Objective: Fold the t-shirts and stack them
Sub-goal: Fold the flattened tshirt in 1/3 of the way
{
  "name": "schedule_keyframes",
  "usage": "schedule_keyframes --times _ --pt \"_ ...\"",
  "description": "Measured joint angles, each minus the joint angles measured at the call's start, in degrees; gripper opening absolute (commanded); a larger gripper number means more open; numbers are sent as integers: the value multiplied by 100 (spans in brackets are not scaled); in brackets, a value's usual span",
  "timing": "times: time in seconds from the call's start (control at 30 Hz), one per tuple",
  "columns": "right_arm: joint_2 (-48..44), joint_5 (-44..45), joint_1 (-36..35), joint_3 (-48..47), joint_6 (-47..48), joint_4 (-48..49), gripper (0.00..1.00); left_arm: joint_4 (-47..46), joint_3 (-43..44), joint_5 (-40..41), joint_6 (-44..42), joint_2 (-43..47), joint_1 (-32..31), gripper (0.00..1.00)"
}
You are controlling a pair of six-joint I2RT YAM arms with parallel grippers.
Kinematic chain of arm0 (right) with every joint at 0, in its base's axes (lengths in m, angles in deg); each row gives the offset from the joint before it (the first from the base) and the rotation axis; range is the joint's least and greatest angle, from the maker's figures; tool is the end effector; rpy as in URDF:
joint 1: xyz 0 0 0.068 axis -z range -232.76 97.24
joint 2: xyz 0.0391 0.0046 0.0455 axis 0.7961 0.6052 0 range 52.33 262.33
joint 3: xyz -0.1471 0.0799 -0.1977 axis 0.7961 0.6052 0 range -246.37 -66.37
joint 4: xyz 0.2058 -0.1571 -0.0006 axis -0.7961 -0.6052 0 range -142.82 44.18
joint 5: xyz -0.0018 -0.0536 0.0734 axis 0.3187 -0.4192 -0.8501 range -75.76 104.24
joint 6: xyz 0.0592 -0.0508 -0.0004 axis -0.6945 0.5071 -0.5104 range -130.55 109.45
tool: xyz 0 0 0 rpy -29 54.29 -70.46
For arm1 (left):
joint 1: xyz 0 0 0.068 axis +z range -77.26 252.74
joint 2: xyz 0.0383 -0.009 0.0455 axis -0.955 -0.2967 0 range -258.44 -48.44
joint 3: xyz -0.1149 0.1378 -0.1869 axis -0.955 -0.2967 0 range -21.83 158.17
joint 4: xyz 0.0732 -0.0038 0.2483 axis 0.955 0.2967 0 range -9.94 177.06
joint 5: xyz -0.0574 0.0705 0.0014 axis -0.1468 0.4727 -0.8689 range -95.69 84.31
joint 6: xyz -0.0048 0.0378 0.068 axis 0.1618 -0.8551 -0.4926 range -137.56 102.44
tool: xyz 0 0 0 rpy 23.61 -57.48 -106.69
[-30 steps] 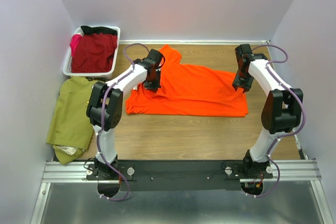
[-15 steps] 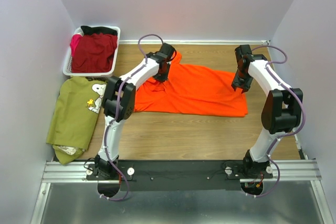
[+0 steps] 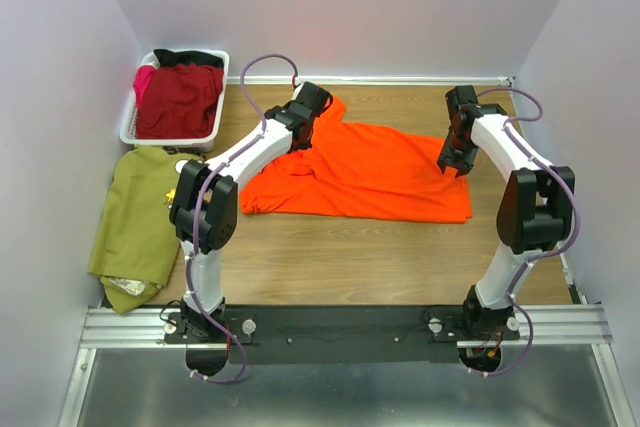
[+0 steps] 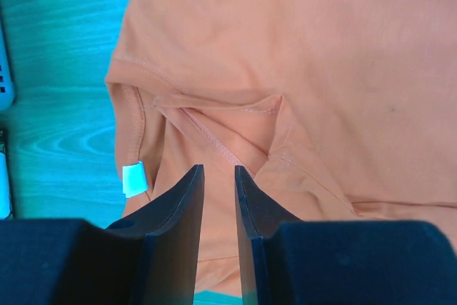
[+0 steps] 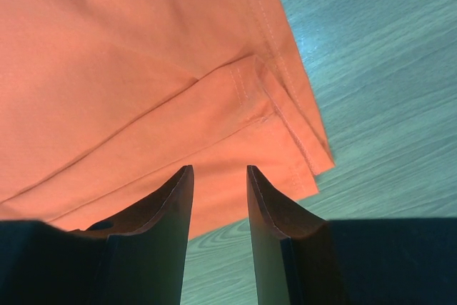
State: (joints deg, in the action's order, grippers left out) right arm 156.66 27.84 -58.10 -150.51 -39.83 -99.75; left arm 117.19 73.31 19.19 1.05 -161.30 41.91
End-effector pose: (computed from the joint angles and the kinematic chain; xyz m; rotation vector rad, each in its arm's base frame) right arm 0.3678 0.0187 0.1947 0.6263 2.7301 -0.2028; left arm 0.3951 -0.2032 0.2172 0.0889 2.4113 0.1636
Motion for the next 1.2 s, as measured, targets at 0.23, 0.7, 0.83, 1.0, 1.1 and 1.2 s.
schedule_keyframes --times 0.23,0.7,0.83,1.0,1.1,1.2 --pt "74 -22 -28 0 24 20 43 85 -498 -186 118 35 7 30" --pt "79 -31 -42 0 22 31 43 188 -855 -1073 144 -278 7 29" --pt "79 -28 -59 0 22 33 43 219 -704 -1207 111 -570 7 28" --pt "79 -28 -59 0 22 33 43 197 -409 -1207 109 -761 7 28" --pt "79 -31 -59 0 20 33 43 201 -221 -1132 105 -866 7 28" --pt "79 -28 -59 0 20 33 43 208 376 -892 39 -1196 7 28"
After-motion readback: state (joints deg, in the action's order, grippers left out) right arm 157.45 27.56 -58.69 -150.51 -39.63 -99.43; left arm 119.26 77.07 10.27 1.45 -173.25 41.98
